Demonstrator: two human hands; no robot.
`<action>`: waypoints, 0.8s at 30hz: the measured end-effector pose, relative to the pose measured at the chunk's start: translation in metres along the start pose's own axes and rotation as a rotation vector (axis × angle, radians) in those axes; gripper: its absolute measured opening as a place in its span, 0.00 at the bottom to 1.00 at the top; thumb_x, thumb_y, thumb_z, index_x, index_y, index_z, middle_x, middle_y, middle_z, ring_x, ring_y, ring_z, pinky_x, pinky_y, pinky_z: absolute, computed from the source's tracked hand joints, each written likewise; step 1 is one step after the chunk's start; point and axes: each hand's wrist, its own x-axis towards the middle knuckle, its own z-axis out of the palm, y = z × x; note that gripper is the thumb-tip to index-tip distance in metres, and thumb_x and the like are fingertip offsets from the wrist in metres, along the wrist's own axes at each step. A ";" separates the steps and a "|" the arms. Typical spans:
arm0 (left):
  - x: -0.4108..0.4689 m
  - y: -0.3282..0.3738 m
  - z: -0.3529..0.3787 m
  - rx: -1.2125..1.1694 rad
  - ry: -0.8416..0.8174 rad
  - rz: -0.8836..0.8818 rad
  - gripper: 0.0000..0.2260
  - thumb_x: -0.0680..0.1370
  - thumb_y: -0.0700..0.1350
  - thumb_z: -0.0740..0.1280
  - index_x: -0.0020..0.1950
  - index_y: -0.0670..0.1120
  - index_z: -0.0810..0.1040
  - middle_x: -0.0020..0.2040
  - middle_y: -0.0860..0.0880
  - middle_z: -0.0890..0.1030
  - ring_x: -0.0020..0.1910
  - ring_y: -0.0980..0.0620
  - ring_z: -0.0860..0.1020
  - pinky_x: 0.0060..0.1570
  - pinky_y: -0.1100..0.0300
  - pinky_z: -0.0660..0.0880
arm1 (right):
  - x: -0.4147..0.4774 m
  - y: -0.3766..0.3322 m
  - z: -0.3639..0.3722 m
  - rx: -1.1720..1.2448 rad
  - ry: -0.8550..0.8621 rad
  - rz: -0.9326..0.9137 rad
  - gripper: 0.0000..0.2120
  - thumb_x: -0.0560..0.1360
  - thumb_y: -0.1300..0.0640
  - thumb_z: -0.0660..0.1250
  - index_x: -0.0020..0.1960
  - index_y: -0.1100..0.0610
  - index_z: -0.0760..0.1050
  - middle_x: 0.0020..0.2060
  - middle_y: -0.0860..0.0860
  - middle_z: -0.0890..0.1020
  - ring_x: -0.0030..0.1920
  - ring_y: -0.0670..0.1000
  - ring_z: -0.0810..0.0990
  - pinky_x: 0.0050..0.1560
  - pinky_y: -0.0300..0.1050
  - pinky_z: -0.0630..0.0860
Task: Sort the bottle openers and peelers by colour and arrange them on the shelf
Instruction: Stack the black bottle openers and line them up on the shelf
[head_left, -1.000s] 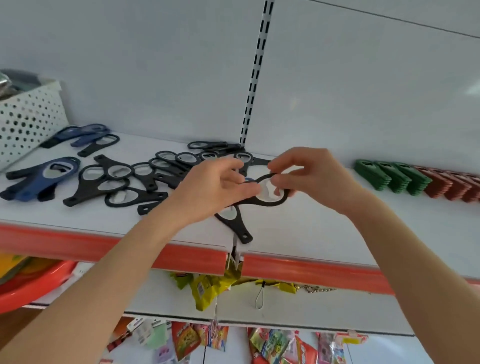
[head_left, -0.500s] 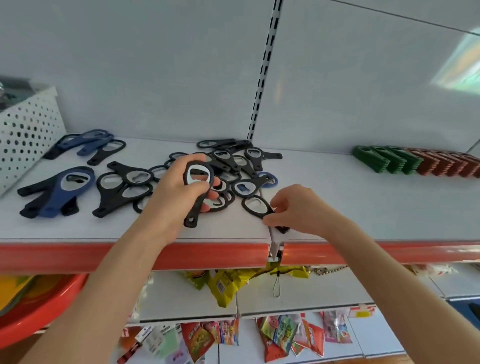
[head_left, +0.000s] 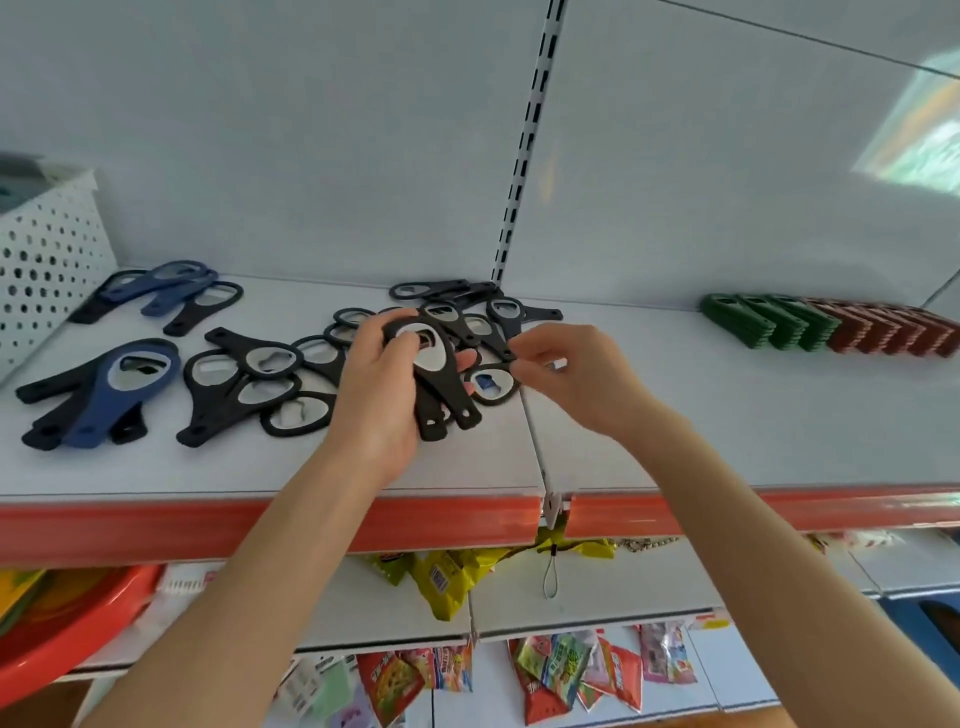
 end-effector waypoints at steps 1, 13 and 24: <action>0.001 0.002 -0.001 -0.031 0.007 -0.007 0.09 0.81 0.37 0.54 0.54 0.46 0.72 0.45 0.40 0.78 0.35 0.48 0.83 0.41 0.49 0.80 | 0.008 0.011 -0.001 -0.137 -0.071 -0.002 0.17 0.75 0.60 0.66 0.63 0.57 0.73 0.59 0.53 0.78 0.54 0.48 0.76 0.52 0.30 0.64; 0.022 -0.002 0.012 -0.025 0.084 0.071 0.09 0.82 0.46 0.54 0.57 0.52 0.72 0.42 0.49 0.76 0.40 0.52 0.77 0.40 0.58 0.73 | 0.023 0.027 -0.025 0.063 0.096 -0.078 0.05 0.72 0.59 0.69 0.46 0.56 0.83 0.38 0.47 0.83 0.34 0.34 0.76 0.39 0.26 0.70; 0.046 0.003 0.042 -0.178 0.087 0.026 0.11 0.82 0.46 0.53 0.62 0.53 0.69 0.66 0.43 0.68 0.42 0.48 0.77 0.42 0.53 0.77 | 0.063 0.018 -0.002 0.062 0.079 -0.057 0.09 0.76 0.57 0.63 0.43 0.60 0.79 0.35 0.51 0.81 0.36 0.46 0.75 0.39 0.36 0.71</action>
